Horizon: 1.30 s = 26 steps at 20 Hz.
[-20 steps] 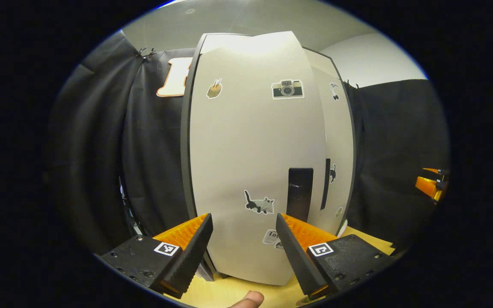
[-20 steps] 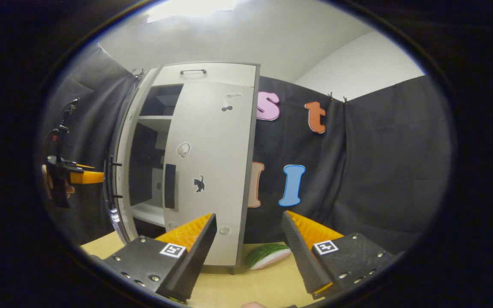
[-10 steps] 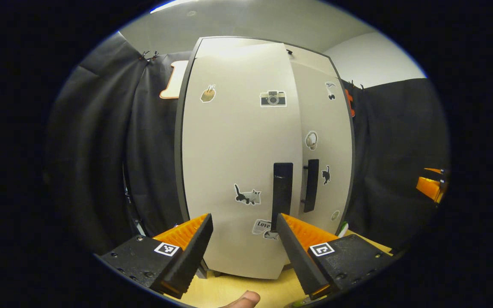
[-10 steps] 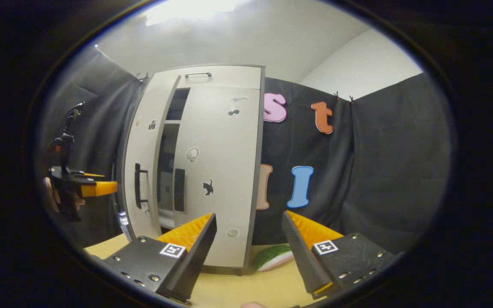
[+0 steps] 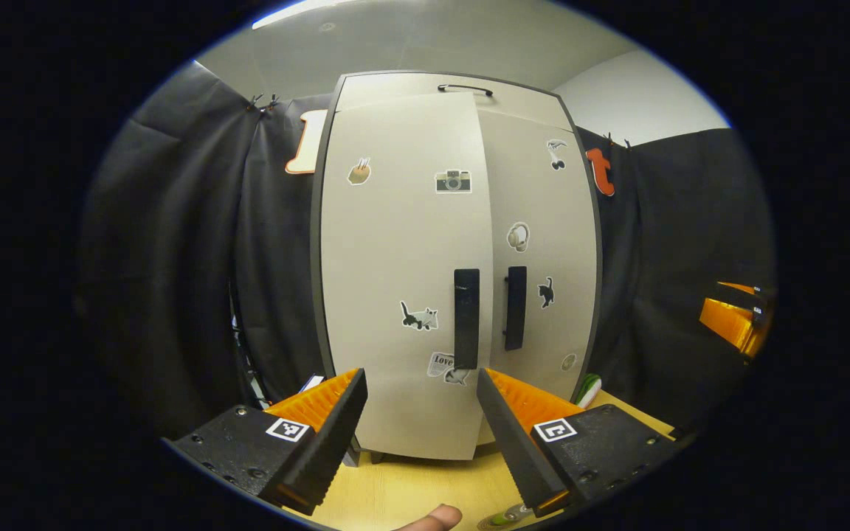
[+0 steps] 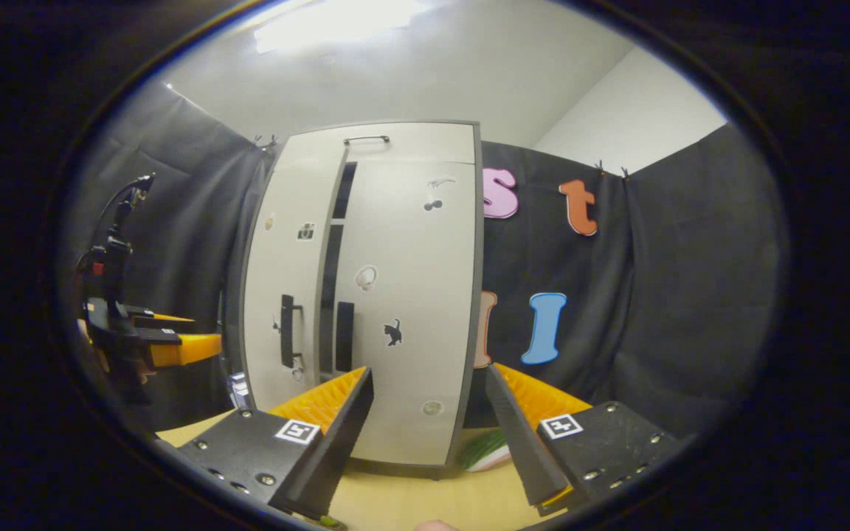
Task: Grasp the bottle in the cabinet with the left hand and place it on the coaster, then close the right door with the right hand and the left door with the left hand.
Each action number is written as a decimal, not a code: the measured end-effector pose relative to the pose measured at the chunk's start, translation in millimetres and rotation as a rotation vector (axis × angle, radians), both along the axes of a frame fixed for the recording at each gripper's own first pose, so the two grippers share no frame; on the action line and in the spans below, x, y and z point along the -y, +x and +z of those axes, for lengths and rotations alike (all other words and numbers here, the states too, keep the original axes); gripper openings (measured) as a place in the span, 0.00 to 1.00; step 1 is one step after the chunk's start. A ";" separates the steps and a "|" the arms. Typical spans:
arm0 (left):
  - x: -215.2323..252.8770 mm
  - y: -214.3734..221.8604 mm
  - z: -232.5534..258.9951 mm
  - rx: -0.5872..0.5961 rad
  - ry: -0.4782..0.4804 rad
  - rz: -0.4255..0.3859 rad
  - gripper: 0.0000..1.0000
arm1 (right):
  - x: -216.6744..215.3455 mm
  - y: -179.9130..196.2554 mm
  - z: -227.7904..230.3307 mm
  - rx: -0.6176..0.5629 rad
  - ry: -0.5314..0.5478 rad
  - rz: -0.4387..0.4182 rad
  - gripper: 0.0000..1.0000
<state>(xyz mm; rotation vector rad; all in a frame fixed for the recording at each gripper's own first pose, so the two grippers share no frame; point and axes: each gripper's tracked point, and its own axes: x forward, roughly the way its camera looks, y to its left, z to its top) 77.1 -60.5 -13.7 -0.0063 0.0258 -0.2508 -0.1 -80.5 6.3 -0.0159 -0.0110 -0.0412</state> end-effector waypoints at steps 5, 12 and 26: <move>5.9 -11.7 4.9 0.031 -0.002 -0.018 0.94 | -13.3 -5.2 0.8 0.002 -0.006 0.004 0.93; 1.8 6.6 -13.0 -0.004 -0.015 -0.067 0.95 | -38.6 9.2 7.3 0.032 0.042 -0.062 0.93; -12.7 13.2 -28.0 0.014 0.000 -0.077 0.95 | -61.4 13.9 -13.2 -0.030 -0.012 -0.120 0.93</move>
